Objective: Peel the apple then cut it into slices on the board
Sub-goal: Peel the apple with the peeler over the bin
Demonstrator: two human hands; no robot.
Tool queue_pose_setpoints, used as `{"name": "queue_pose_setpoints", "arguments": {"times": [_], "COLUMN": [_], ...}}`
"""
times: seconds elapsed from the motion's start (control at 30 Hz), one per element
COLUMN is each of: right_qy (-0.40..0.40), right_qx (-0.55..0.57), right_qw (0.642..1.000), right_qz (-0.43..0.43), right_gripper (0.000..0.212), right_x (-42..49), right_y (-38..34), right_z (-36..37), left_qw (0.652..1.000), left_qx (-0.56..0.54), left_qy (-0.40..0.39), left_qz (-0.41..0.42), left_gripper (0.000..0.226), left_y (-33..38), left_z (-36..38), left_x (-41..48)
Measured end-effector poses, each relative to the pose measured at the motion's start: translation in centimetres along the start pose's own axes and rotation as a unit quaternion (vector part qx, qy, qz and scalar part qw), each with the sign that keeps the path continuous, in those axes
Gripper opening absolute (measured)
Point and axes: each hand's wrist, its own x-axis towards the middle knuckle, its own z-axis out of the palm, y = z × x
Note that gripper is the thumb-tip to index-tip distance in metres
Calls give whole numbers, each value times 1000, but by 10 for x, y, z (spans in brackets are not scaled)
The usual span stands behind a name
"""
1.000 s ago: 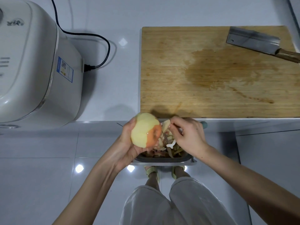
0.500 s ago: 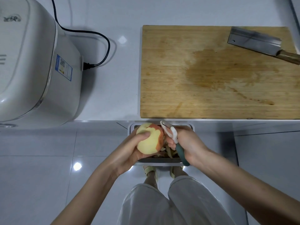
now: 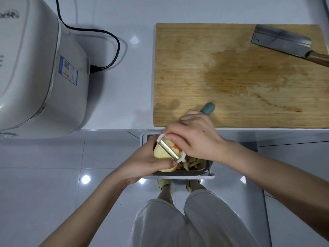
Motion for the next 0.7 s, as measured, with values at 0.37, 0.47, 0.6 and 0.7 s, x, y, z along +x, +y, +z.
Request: {"name": "queue_pose_setpoints", "arguments": {"times": [0.37, 0.47, 0.6, 0.7], "right_qy": [17, 5, -36, -54], "right_qx": [64, 81, 57, 69], "right_qw": [989, 984, 973, 955], "right_qz": [132, 159, 219, 284], "right_gripper": [19, 19, 25, 15], "right_x": [-20, -30, -54, -58], "right_y": [14, 14, 20, 17], "right_z": [7, 16, 28, 28], "left_qw": [996, 993, 981, 980], "left_qx": [-81, -113, -179, -177], "left_qy": [30, 38, 65, 83], "left_qz": [17, 16, 36, 39], "left_gripper": [71, 73, 78, 77], "left_y": [-10, -18, -19, -17], "left_z": [-2, 2, -5, -12], "left_x": [-10, -13, -15, -11]}}
